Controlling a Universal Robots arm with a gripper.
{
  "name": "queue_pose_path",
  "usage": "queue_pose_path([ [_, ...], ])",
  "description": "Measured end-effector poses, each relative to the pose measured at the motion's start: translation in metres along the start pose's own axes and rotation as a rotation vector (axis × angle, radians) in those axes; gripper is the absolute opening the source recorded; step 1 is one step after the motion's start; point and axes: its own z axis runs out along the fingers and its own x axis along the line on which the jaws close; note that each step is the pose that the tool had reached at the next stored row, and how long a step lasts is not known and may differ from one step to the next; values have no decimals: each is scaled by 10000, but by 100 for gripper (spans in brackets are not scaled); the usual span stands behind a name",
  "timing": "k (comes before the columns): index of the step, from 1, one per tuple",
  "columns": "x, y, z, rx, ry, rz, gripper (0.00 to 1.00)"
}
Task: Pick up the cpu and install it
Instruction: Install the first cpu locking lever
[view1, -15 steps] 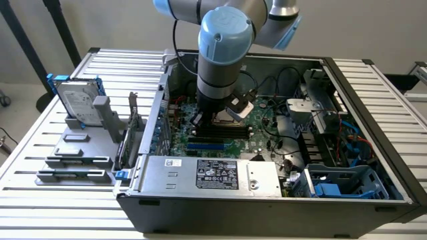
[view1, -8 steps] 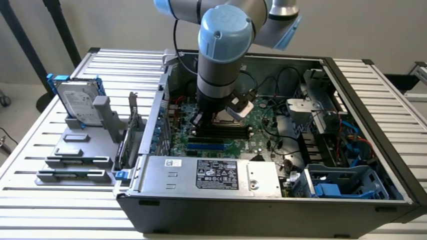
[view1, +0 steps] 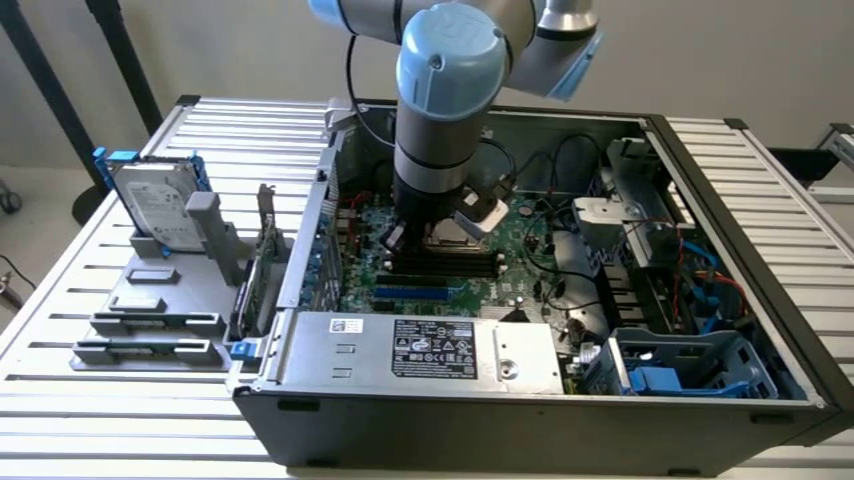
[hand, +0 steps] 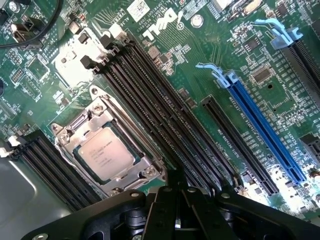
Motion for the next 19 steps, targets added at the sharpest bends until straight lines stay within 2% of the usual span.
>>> queue_pose_path([
  [9, 20, -19, 9, 9, -1, -24, 11],
  [19, 21, -41, 68, 42, 5, -96, 11],
])
